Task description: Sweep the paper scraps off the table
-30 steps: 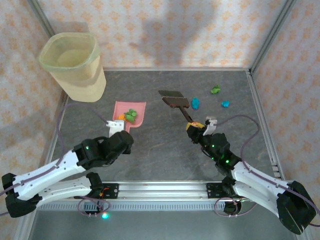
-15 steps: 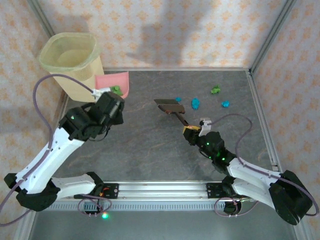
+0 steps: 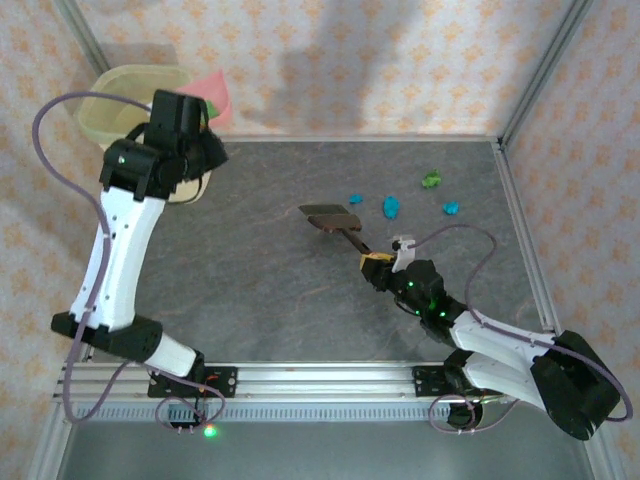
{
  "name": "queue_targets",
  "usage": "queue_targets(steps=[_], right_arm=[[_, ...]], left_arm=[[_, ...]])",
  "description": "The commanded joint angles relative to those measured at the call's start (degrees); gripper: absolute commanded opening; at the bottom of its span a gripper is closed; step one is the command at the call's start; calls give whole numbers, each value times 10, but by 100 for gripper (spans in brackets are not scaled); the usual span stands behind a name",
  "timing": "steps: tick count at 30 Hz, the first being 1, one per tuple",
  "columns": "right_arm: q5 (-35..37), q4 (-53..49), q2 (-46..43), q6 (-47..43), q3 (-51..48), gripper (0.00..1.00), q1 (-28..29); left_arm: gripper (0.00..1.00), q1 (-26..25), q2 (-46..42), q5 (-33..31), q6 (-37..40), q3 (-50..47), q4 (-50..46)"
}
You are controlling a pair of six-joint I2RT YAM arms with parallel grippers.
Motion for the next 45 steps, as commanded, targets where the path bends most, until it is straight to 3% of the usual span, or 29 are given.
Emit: queue_targets(steps=[1,7,16,26,42,45], right_arm=[[-2,47,-2,-12,26,0,5],[-2,44,2,-14,29,0,6],[-2,43,6,-15,30,0,5],[-1,42,10,-15,32,0,5],[-5,41,7,-16,32,0,5],[-6,41,7,-16,32,0,6]], left_arm=[[0,44,41,83,-19,66,1],[0,121,86,195,-96,83,76],[0,171,161,257,-152,148,119],[0,198,191,315,-258,143,218],[0,260,100,357,-463,-117,546],[0,269,96,368,-481,-134,570]])
